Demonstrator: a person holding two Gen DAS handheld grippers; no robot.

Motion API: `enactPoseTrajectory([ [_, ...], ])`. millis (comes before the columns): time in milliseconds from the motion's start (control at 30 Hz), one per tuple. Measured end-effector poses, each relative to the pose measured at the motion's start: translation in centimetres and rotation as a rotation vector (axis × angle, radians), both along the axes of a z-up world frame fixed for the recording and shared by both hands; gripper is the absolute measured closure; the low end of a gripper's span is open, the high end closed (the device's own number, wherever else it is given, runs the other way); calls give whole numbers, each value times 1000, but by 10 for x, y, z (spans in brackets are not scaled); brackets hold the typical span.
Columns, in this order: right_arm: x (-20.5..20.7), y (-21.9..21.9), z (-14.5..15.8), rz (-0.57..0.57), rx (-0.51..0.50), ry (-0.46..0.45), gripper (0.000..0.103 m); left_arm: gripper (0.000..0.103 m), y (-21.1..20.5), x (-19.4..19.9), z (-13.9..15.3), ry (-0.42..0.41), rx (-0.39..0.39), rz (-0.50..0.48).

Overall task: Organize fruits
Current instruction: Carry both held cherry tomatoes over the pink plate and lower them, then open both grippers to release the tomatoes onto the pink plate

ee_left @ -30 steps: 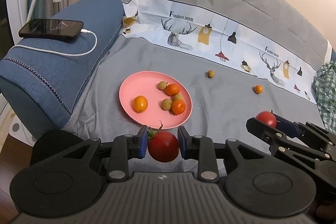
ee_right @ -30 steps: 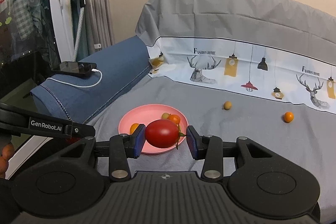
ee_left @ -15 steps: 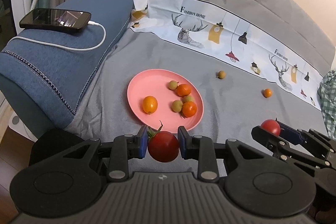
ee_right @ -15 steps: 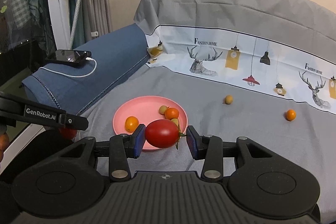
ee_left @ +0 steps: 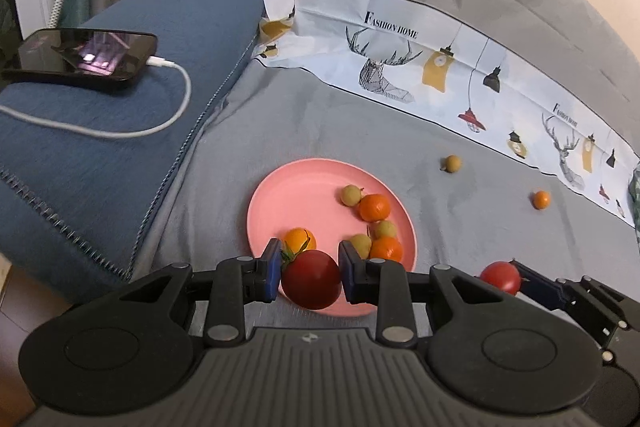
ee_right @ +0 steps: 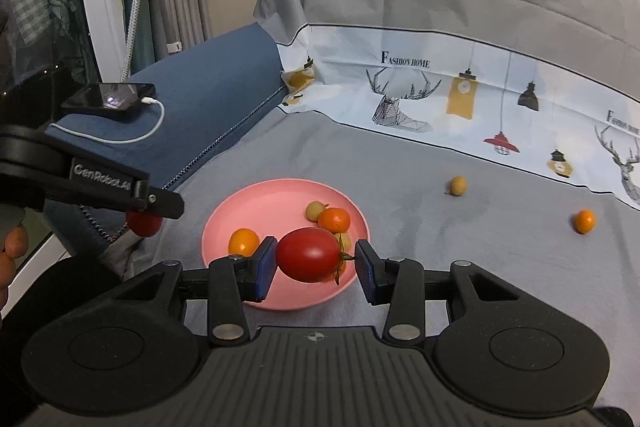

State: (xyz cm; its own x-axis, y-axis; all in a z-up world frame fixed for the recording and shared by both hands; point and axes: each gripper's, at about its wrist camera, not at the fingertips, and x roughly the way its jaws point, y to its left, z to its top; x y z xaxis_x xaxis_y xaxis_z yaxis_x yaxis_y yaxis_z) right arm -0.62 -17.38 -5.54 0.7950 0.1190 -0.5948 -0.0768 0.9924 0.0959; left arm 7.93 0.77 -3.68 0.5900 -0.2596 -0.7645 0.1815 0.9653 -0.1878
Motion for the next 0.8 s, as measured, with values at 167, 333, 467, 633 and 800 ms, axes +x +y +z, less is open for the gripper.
enactPoseTrajectory([
  [167, 32, 2, -20, 16, -2, 33, 59, 70, -14, 30, -16, 24, 14, -5],
  [333, 61, 3, -37, 31, -12, 64, 59, 70, -26, 58, -34, 39, 37, -13],
  [467, 77, 6, -50, 42, -21, 84, 59, 70, -32, 76, -50, 61, 58, -16],
  [633, 94, 9, -63, 55, -25, 105, 59, 70, -39, 93, -67, 75, 89, -24],
  [800, 104, 12, -70, 71, -33, 111, 59, 70, -42, 103, -77, 87, 106, -31],
])
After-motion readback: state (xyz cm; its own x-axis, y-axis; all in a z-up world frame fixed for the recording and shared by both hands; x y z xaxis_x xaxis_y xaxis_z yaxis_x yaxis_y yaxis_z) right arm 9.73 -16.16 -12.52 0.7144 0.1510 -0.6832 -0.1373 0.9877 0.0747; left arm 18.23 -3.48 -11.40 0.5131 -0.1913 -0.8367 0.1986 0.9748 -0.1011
